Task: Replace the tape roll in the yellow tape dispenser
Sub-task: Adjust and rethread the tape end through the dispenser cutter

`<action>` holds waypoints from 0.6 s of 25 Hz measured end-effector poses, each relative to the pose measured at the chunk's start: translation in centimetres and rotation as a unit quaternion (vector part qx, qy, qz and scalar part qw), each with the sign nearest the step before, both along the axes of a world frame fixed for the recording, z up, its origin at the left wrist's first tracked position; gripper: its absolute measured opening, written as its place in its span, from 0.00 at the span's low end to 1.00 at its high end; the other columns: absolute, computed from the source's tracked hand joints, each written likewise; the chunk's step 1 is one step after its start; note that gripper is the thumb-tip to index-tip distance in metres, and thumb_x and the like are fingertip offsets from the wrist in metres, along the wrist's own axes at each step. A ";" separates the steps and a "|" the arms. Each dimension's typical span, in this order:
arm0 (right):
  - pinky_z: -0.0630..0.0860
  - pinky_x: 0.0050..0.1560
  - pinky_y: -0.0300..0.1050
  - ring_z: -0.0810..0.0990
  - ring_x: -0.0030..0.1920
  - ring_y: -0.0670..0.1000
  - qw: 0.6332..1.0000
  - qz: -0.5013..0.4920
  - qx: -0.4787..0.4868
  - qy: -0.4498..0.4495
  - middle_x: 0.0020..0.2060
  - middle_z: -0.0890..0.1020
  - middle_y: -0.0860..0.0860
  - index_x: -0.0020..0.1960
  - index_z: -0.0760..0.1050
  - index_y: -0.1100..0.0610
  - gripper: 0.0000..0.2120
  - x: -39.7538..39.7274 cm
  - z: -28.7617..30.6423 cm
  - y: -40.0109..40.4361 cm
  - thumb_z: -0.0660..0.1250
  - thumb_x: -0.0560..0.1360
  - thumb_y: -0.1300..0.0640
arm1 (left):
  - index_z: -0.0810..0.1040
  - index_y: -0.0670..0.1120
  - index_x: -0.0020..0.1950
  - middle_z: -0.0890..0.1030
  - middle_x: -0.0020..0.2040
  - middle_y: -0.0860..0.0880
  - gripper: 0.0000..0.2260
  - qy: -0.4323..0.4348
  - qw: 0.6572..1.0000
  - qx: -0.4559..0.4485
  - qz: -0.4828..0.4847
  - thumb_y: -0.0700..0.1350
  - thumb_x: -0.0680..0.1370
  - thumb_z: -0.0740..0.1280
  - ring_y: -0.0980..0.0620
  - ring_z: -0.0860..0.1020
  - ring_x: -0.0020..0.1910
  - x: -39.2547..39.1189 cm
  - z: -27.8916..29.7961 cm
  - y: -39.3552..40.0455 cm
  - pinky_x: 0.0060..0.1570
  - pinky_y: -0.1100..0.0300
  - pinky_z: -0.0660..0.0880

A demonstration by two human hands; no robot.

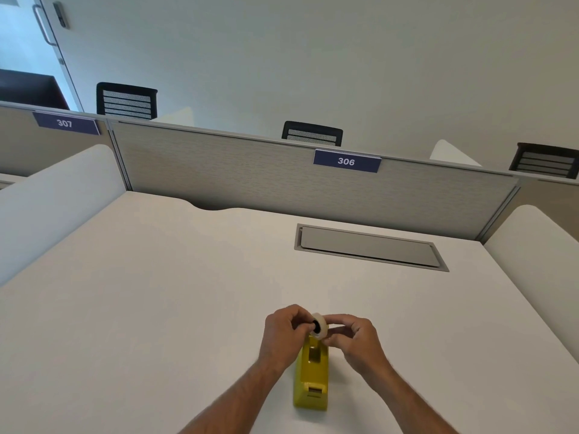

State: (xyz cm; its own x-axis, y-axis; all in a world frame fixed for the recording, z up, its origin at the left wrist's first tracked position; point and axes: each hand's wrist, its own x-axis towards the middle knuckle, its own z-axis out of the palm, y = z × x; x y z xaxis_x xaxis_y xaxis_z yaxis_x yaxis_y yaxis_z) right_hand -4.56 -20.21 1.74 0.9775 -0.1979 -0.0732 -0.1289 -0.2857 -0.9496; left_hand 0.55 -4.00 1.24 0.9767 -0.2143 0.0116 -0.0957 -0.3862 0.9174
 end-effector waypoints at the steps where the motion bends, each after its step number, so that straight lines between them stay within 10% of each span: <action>1: 0.84 0.51 0.52 0.86 0.45 0.50 1.000 -0.009 -0.013 -0.003 0.45 0.87 0.51 0.48 0.86 0.50 0.18 0.0 -0.2 0.1 0.70 0.69 0.71 | 0.83 0.50 0.44 0.84 0.41 0.56 0.07 0.002 1.000 0.002 -0.008 0.38 0.73 0.73 0.57 0.83 0.43 0.0 -0.1 0.0 0.42 0.72 0.77; 15: 0.76 0.35 0.30 0.82 0.40 0.43 0.984 -0.065 -0.160 -0.041 0.40 0.86 0.45 0.45 0.86 0.52 0.07 -0.4 -1.9 1.3 0.78 0.69 0.61 | 0.80 0.54 0.53 0.87 0.40 0.54 0.14 -0.014 0.999 0.017 -0.026 0.38 0.72 0.73 0.59 0.84 0.40 -0.3 -0.9 0.4 0.45 0.65 0.81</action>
State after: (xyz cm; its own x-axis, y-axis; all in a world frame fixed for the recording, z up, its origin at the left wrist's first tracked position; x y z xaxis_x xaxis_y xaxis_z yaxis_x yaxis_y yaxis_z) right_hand -5.00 -18.92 -0.19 0.9423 -0.3222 0.0906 -0.1116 -0.5577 -0.8225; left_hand 0.28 -3.59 0.37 0.9635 -0.2658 0.0308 -0.1421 -0.4107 0.9007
